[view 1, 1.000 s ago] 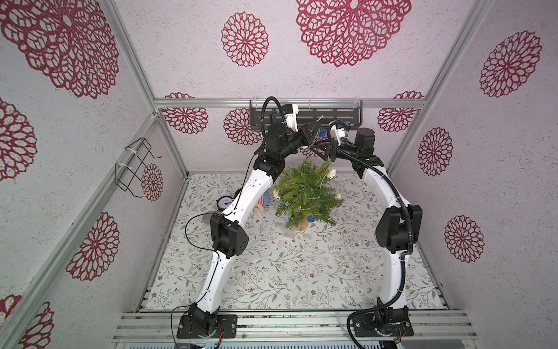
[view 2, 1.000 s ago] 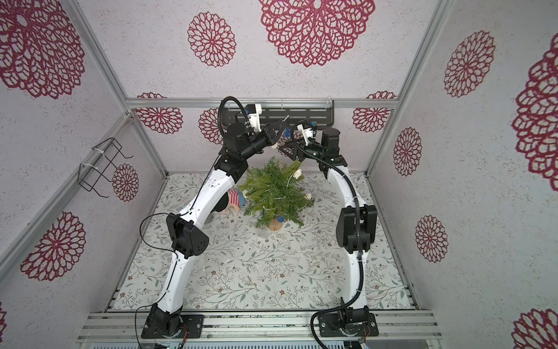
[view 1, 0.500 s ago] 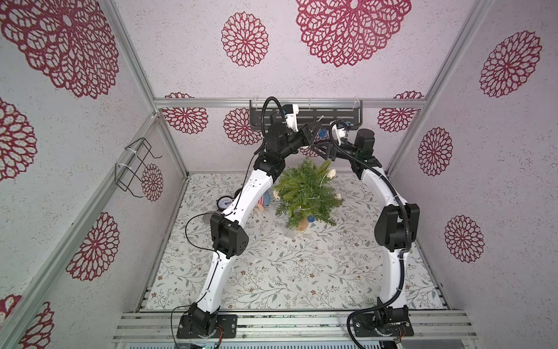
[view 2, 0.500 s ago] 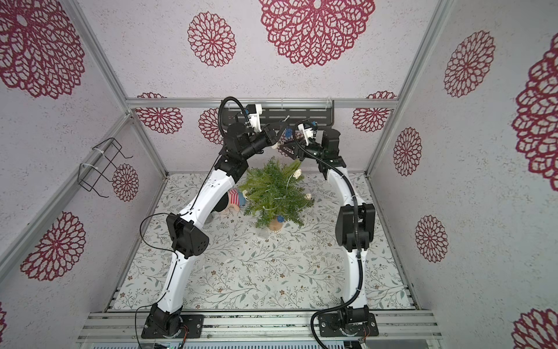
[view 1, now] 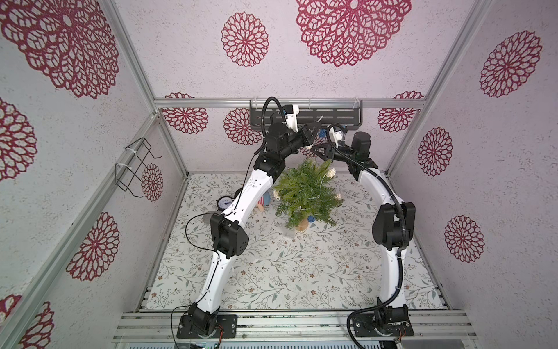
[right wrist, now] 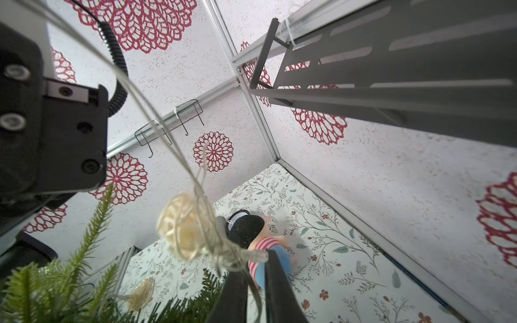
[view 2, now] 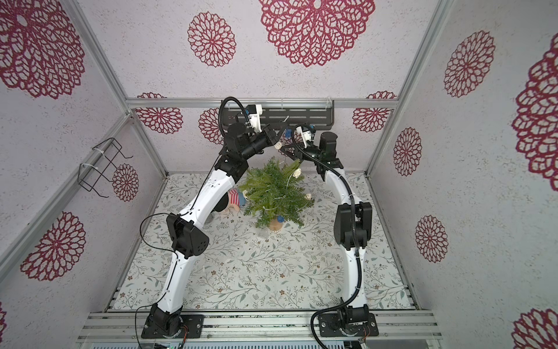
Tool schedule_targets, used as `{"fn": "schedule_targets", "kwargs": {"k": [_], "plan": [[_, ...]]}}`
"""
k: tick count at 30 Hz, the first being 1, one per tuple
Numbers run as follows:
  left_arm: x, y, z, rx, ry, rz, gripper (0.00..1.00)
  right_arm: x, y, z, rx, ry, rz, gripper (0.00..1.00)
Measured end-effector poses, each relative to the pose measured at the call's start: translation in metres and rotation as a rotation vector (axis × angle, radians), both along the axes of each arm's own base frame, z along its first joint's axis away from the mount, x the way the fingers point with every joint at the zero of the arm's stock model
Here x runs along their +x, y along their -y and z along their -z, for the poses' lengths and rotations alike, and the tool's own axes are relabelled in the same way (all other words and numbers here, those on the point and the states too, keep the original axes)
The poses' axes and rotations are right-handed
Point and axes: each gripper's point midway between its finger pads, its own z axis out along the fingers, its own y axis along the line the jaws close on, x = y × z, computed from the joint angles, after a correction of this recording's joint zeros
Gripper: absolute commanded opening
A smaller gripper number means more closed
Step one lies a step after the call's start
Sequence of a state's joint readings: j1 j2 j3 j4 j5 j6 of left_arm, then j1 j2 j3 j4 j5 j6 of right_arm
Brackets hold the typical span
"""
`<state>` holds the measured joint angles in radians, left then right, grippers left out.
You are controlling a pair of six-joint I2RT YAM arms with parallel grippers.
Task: Remove string lights from the small christmas tree
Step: Remove the light string from the Christmas tree.
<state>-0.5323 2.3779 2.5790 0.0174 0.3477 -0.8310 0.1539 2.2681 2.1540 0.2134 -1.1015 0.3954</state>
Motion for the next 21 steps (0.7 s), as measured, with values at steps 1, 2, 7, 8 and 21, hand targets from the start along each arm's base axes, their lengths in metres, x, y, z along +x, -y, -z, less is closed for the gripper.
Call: {"fn": "schedule_targets", "kwargs": {"k": [1,2,7,8,21], "plan": [[0.001,0.000,0.004,0.008,-0.006,-0.005,0.07,0.000,0.000,0.000,0.000,0.000,0.000,0.05],[0.003,0.000,0.009,0.018,-0.015,-0.011,0.08,0.000,0.001,0.000,0.000,-0.001,0.002,0.00],[0.015,-0.002,0.042,0.073,-0.080,-0.048,0.25,0.003,0.005,0.004,-0.016,-0.007,0.023,0.00],[0.016,-0.003,0.045,0.083,-0.086,-0.055,0.30,0.004,0.006,0.005,-0.022,-0.012,0.032,0.00],[0.004,-0.027,0.019,0.117,-0.071,-0.130,0.74,-0.011,0.022,-0.038,-0.065,0.058,0.128,0.00]]}}
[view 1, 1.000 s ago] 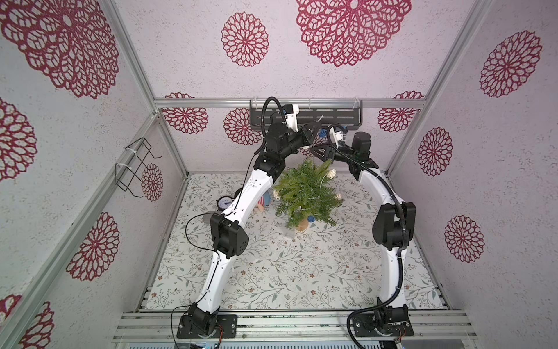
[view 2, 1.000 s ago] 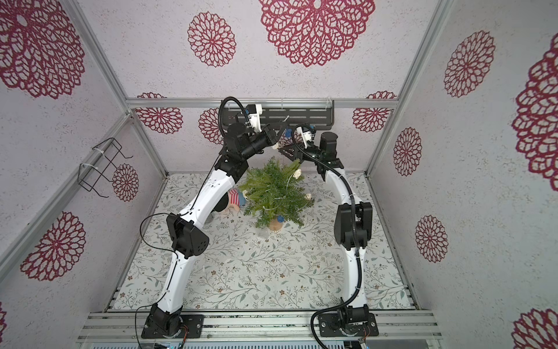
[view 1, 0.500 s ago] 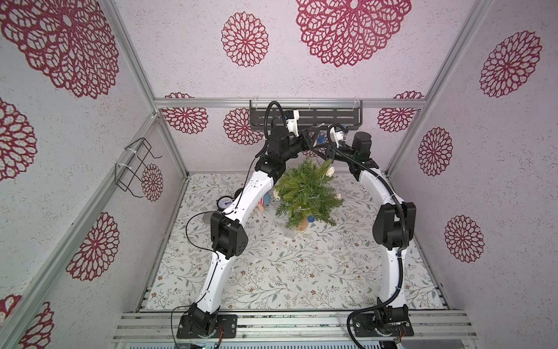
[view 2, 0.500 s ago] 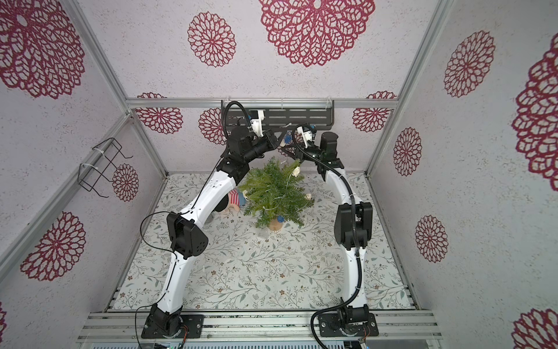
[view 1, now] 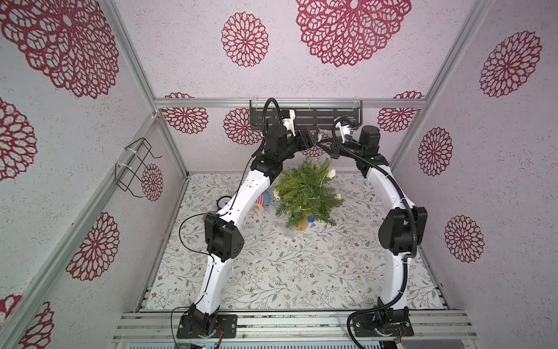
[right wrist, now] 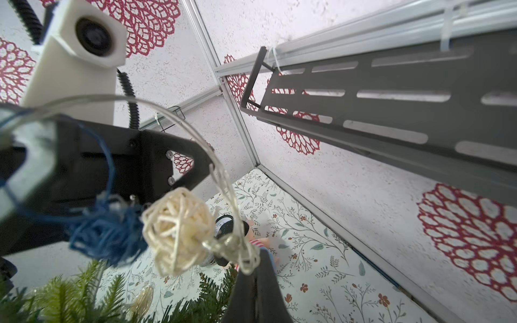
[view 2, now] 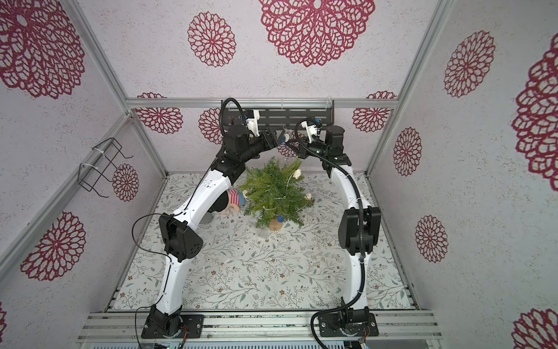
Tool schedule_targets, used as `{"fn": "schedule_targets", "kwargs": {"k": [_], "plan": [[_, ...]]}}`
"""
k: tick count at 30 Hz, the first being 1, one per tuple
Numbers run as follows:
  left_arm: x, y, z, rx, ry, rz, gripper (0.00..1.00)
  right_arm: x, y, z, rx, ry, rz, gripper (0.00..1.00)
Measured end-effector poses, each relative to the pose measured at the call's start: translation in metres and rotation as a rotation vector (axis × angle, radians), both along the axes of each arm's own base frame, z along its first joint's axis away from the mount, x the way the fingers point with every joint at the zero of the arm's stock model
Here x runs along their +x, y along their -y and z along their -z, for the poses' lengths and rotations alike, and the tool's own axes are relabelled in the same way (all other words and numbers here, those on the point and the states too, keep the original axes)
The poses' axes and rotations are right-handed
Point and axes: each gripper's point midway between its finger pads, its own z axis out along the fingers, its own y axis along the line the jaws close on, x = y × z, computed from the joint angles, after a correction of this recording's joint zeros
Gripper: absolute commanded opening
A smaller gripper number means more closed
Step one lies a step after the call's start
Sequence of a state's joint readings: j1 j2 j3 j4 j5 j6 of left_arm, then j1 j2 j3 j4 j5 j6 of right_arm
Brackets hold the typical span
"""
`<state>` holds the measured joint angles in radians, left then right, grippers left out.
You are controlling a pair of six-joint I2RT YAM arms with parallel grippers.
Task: Remove string lights from the small christmas tree
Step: Remove the light string from the Christmas tree.
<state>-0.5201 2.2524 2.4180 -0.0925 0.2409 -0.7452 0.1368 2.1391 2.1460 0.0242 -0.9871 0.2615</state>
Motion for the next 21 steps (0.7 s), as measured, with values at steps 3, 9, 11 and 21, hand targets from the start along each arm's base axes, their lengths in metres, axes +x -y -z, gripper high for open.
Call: {"fn": "schedule_targets", "kwargs": {"k": [3,9,11,21], "plan": [[-0.010,-0.011,-0.019,0.002,0.028,-0.017,0.80,-0.003,0.003,-0.007,-0.011,0.010,0.022,0.00],[-0.032,-0.031,-0.046,0.030,0.068,-0.038,0.90,0.002,0.009,-0.004,-0.038,-0.003,0.079,0.00],[-0.039,-0.038,-0.046,0.052,0.062,-0.049,0.91,0.005,0.011,0.001,-0.048,-0.020,0.103,0.00],[-0.075,-0.079,-0.023,0.177,-0.006,-0.132,0.92,0.015,0.023,0.013,-0.080,-0.080,0.204,0.00]]}}
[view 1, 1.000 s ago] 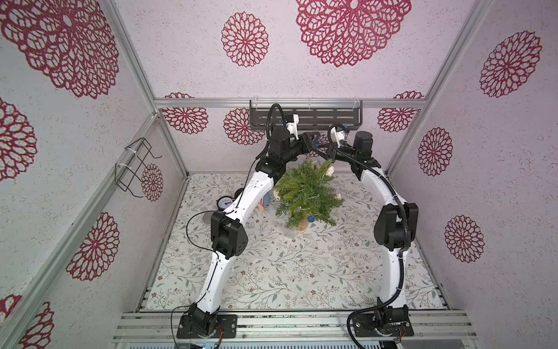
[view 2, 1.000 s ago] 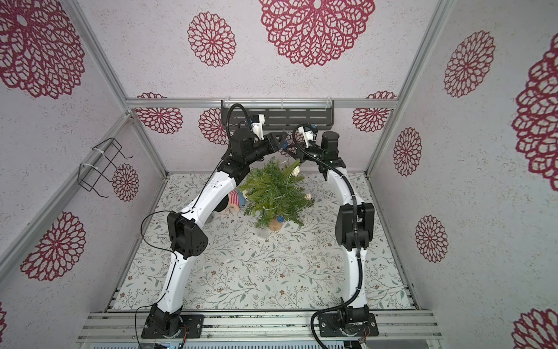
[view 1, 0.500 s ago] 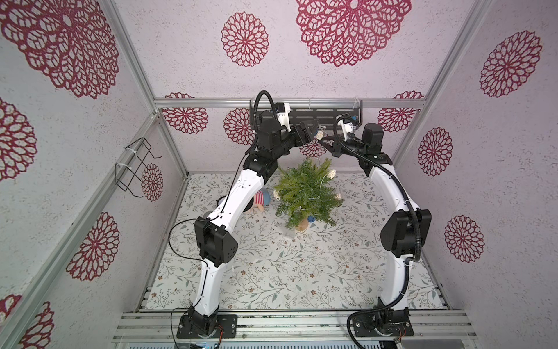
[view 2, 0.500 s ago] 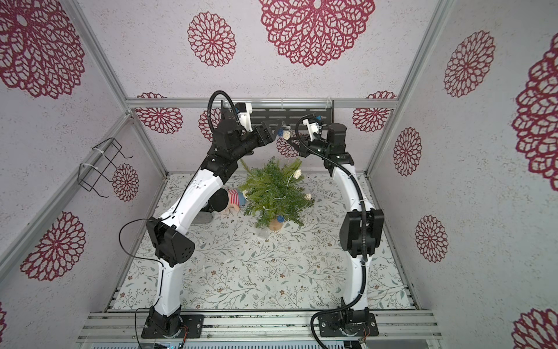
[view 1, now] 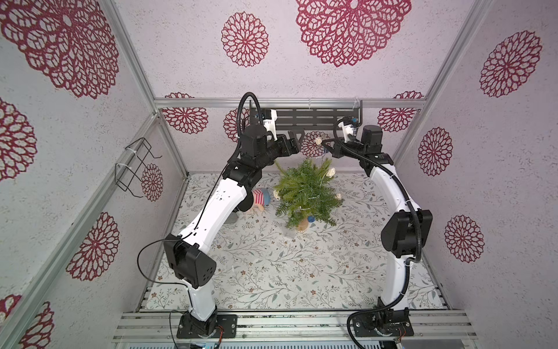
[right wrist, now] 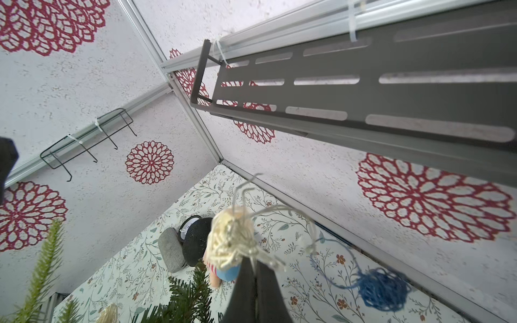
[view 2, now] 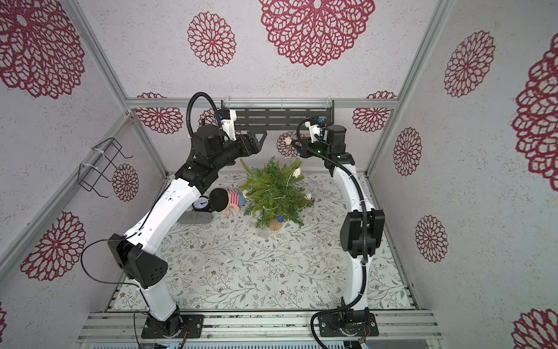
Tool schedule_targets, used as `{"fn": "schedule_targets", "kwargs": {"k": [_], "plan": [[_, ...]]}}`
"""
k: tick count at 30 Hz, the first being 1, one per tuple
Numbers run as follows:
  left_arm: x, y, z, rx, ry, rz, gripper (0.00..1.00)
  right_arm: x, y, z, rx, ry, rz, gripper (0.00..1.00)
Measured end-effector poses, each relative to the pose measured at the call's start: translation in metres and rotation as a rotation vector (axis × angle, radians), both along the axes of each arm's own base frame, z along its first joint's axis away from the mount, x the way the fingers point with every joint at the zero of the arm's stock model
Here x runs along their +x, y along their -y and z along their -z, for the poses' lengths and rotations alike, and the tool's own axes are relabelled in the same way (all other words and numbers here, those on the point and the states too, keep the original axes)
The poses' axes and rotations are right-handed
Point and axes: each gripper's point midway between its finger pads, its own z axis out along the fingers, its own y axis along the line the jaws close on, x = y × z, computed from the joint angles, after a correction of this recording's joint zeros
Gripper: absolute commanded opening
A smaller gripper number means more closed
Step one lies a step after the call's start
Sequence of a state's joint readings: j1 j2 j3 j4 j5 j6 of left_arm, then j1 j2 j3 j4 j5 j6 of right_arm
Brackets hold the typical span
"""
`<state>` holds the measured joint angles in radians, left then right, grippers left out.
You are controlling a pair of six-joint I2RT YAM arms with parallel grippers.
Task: Remove string lights from the small christmas tree
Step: Remove the light string from the Christmas tree.
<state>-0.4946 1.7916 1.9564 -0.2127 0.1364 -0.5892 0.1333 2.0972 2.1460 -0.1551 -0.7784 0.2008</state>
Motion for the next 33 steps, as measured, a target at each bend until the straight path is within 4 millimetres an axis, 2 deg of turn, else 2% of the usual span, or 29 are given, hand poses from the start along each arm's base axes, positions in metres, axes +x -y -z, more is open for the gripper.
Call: {"fn": "schedule_targets", "kwargs": {"k": [9,15,25,33], "plan": [[-0.045,-0.050,0.025,0.055,-0.053,-0.069,0.91,-0.006,0.011,-0.024,-0.005,0.019,0.078,0.00],[-0.078,-0.074,0.046,0.073,-0.087,-0.090,0.92,-0.008,0.017,-0.036,-0.005,0.032,0.128,0.00],[-0.124,-0.089,0.091,0.089,-0.152,-0.054,0.92,-0.007,0.031,-0.036,-0.033,-0.007,0.244,0.00],[-0.137,-0.091,0.105,0.081,-0.181,-0.035,0.91,-0.013,0.041,-0.052,-0.030,-0.002,0.317,0.00]]}}
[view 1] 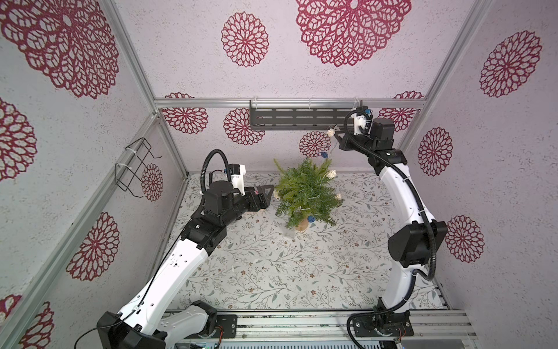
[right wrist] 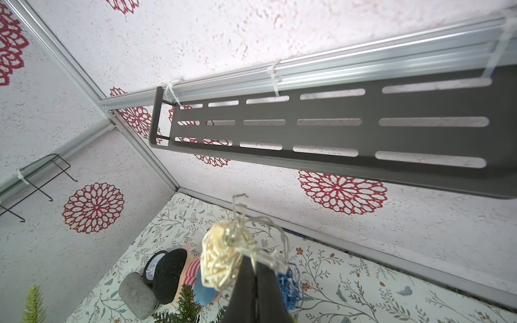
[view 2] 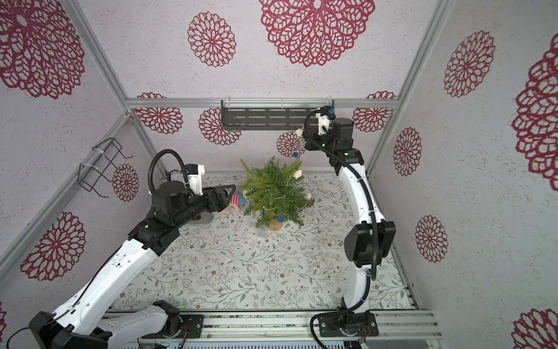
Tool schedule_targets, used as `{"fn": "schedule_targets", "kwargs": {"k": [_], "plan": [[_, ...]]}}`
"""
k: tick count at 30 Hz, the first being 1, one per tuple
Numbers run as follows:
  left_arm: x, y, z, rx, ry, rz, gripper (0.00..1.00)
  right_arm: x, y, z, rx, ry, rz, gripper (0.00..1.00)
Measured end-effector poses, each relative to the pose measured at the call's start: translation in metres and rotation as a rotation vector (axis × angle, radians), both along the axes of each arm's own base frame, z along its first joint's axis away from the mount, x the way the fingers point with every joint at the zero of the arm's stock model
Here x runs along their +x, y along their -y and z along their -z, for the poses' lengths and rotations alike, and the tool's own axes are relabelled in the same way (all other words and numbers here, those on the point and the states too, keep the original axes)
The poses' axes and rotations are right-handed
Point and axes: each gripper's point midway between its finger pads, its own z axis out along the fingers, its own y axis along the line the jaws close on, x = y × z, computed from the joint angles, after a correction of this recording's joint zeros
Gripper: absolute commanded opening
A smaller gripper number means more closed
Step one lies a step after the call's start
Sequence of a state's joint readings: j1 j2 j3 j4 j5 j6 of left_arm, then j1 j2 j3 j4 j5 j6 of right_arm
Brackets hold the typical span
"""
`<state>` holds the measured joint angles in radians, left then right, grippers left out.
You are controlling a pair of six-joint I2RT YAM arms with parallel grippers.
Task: Remove string lights from the small christmas tree
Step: Remove the light string from the Christmas tree.
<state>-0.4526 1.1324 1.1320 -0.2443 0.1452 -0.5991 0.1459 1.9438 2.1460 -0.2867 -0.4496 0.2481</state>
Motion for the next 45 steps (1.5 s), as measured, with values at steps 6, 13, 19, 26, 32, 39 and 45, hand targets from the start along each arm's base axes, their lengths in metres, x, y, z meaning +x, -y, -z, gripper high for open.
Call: {"fn": "schedule_targets", "kwargs": {"k": [6,13,19,26,32,39,45], "plan": [[-0.002,-0.001,0.007,0.004,-0.015,-0.002,0.91,-0.010,0.005,-0.019,0.008,0.028,0.025,0.00],[-0.002,-0.001,0.007,0.004,-0.014,-0.002,0.91,-0.022,0.009,-0.033,0.010,0.048,0.060,0.00],[-0.002,-0.001,0.007,0.002,-0.015,-0.002,0.91,-0.028,0.019,-0.027,-0.013,0.031,0.122,0.00],[-0.002,-0.001,0.007,-0.008,-0.018,-0.002,0.91,-0.043,0.025,-0.026,-0.020,0.022,0.143,0.00],[-0.002,0.000,0.015,-0.008,-0.036,-0.002,0.91,-0.063,0.031,-0.034,-0.020,0.037,0.162,0.00],[-0.003,0.000,0.019,-0.011,-0.047,0.000,0.90,-0.089,0.035,-0.054,-0.011,0.079,0.173,0.00],[-0.005,0.000,0.022,-0.017,-0.048,0.005,0.91,-0.108,0.039,-0.073,-0.002,0.122,0.182,0.00]]}}
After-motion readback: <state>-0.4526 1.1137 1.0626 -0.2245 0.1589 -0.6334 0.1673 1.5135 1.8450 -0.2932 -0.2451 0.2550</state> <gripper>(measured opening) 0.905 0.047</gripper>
